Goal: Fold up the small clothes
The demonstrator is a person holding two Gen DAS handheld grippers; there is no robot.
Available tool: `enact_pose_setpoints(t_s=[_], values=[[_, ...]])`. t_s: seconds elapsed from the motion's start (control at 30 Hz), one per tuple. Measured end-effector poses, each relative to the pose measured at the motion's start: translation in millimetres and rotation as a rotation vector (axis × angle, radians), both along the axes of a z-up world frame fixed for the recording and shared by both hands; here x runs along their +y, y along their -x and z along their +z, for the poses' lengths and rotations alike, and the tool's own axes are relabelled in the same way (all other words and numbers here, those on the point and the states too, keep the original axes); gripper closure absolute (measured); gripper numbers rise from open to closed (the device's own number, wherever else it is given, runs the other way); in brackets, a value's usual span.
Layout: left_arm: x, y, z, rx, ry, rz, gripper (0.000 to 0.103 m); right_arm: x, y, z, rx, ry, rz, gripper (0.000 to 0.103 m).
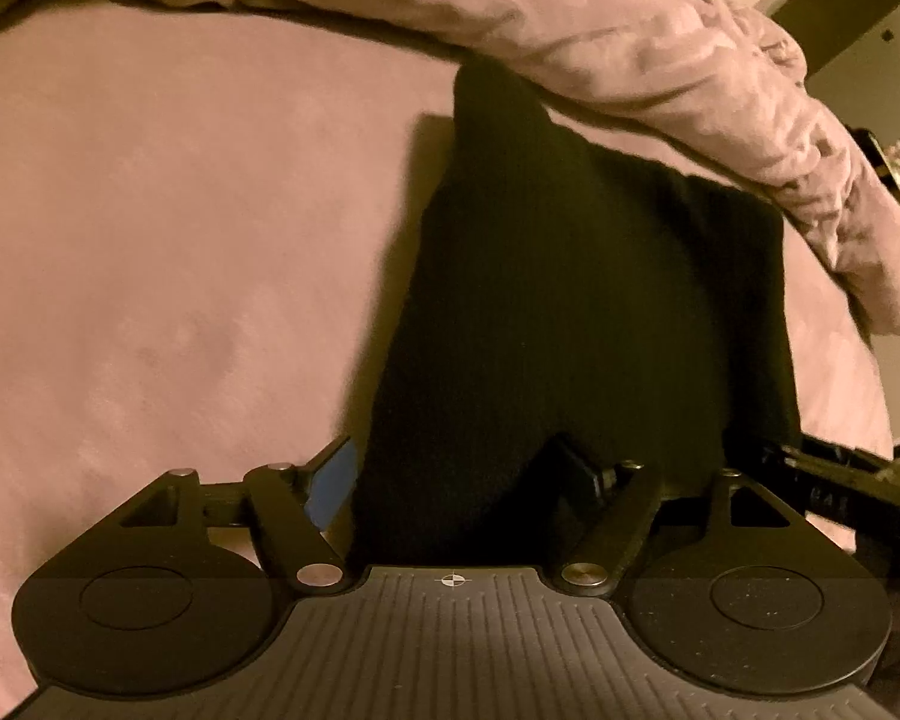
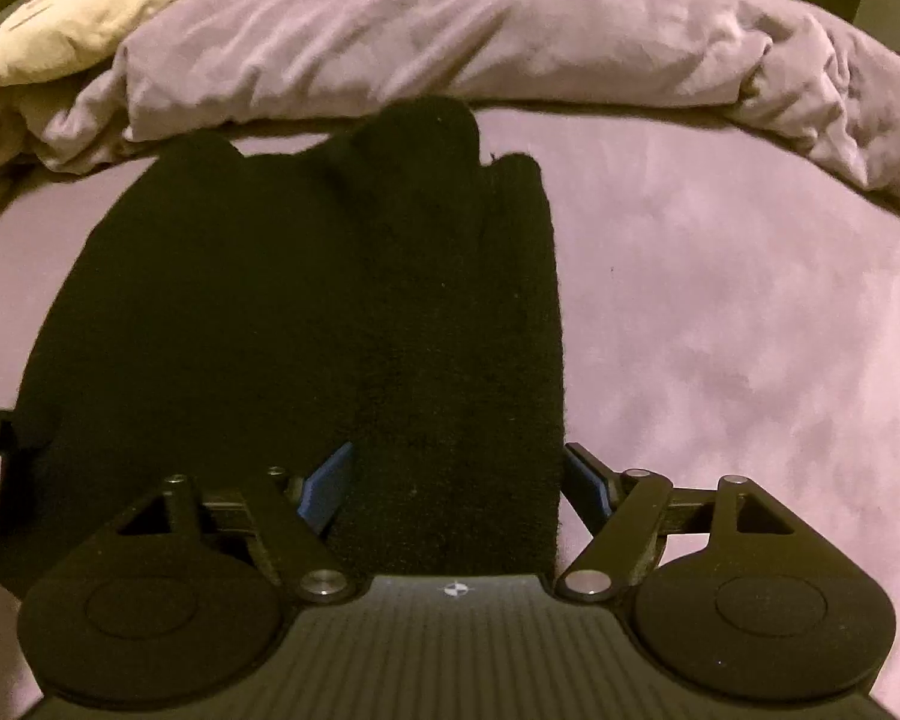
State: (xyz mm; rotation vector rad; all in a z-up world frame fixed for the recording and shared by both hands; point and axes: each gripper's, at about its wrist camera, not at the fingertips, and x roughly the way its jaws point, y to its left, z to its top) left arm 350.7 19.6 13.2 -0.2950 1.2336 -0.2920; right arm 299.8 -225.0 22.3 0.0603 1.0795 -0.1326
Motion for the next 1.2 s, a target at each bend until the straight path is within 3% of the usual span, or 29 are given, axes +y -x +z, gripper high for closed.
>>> enact_pose_setpoints(t_s=[0.4,0.57,0.73,0.87,1.0,1.03,1.1,1.13,1.17,1.2], values=[[-17,8,-8,0.012,-0.043,-0.018,0.017,0,-15,-10,0.026,0.064,0.032,0.021],[-23,16,-17,0.052,-0.062,-0.047,0.016,1,-20,-12,0.031,0.088,0.035,0.018],[-17,18,12,-0.007,-0.091,-0.043,0.021,7,-14,1,0.017,0.113,0.055,0.016],[-13,8,42,-0.133,-0.142,-0.027,0.020,12,-8,18,-0.003,0.141,0.058,0.016],[-31,-6,37,-0.171,-0.155,-0.041,0.020,23,1,40,-0.121,0.222,0.054,0.016],[-40,-8,31,-0.179,-0.161,-0.054,0.020,26,3,44,-0.167,0.217,0.064,0.018],[-58,-9,16,-0.183,-0.182,-0.092,0.021,30,1,44,-0.202,0.189,0.102,0.033],[-66,-10,7,-0.180,-0.202,-0.113,0.023,33,-2,41,-0.208,0.167,0.130,0.055],[-75,-12,1,-0.186,-0.248,-0.117,0.022,34,-6,36,-0.203,0.155,0.152,0.067],[-81,-15,-3,-0.202,-0.278,-0.126,0.020,35,-11,29,-0.189,0.148,0.178,0.071]])
